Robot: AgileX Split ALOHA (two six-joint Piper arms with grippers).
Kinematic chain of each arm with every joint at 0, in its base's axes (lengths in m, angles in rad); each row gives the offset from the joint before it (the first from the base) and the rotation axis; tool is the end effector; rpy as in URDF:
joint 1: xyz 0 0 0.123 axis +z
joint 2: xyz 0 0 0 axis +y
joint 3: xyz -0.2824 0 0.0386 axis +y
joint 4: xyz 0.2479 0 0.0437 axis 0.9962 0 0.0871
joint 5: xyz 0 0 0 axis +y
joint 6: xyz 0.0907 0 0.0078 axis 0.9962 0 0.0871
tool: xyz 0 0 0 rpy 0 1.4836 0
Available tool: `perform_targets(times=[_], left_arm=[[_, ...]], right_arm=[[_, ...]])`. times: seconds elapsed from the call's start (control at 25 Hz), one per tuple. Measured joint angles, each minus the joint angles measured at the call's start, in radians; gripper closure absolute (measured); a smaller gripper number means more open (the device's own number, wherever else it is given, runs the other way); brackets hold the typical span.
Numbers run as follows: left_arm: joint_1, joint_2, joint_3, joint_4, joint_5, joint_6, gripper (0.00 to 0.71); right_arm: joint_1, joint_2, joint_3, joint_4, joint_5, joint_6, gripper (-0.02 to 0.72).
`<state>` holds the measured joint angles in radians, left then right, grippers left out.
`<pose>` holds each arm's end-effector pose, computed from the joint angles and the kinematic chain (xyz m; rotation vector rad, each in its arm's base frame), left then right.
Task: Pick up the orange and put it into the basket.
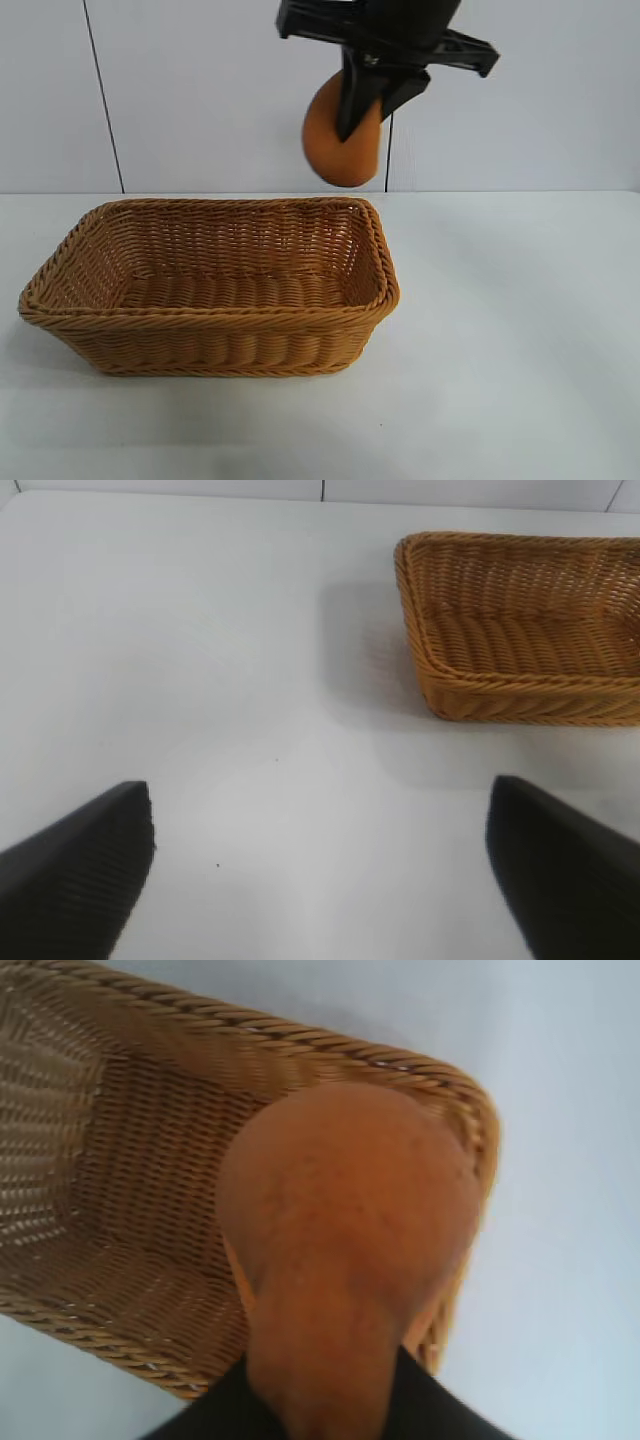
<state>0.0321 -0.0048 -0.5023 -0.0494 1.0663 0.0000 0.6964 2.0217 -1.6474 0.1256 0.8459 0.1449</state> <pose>-0.0060 -0.0041 0.2774 -0.0301 2.0418 -0.0390 0.3345 0.2908 0.2284 -0.6685 2.6790 0.3927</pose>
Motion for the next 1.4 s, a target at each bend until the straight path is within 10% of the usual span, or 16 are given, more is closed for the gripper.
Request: perform_targets(times=[0.44,0.56,0.72,0.8,1.08,1.4], left_arm=[[0.000,0.000,0.000,0.000,0.000,0.000,0.070],[0.000,0.000,0.000,0.000,0.000,0.000,0.070],[0.000,0.000,0.000,0.000,0.000,0.000,0.070],[0.000,0.000,0.000,0.000,0.000,0.000,0.070],[0.000,0.000,0.000,0.000,0.000,0.000,0.070],[0.000,0.000,0.000,0.000,0.000,0.000,0.070]], right_arm=[[0.011,0.198,-0.001,-0.003,-0.115,0.007,0.668],[0.011,0.198,-0.012,-0.003,-0.103,0.007,0.542],[0.011,0.198,-0.066,-0.006,-0.025,0.007,0.138],[0.011,0.198,-0.117,-0.016,0.049,0.007,0.059],[0.011,0.198,-0.388,-0.094,0.332,0.007,0.011],[-0.105,0.197,-0.545,-0.114,0.360,0.001,0.010]])
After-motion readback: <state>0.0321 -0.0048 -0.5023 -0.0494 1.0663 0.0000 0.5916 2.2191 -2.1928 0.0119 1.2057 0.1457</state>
